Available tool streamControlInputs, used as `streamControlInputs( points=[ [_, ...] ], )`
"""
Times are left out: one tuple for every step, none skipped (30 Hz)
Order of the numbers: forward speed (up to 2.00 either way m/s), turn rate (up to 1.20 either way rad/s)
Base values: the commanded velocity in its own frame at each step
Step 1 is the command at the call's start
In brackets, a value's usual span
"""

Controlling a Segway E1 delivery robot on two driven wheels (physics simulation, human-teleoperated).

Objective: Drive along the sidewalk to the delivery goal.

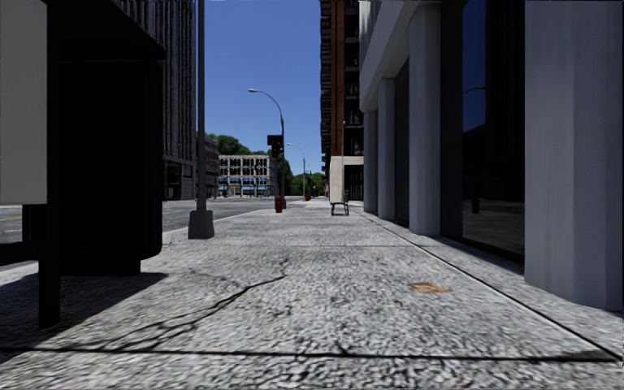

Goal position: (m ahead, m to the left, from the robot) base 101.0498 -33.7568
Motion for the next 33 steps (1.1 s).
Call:
streamControlInputs(
  points=[
    [2.0,0.24],
    [2.0,0.19],
    [2.0,0.18],
    [2.0,0.18],
    [2.0,0.11],
    [2.0,0.0],
    [2.0,0.0],
    [2.0,0.0],
    [2.0,0.0],
    [2.0,0.0],
    [2.0,0.0],
    [2.0,0.0],
    [2.0,0.0],
    [2.0,0.0],
    [2.0,0.0],
    [2.0,0.0],
    [2.0,0.0],
    [2.0,0.0],
    [2.0,0.0],
    [2.0,0.0],
    [2.0,0.0],
    [2.0,0.0],
    [2.0,0.0],
    [2.0,0.0],
    [2.0,0.0],
    [2.0,0.0],
    [2.0,0.0],
    [2.0,0.0],
    [2.0,0.0],
    [2.0,0.0],
    [2.0,0.0],
    [2.0,0.0],
    [2.0,0.0]
  ],
)
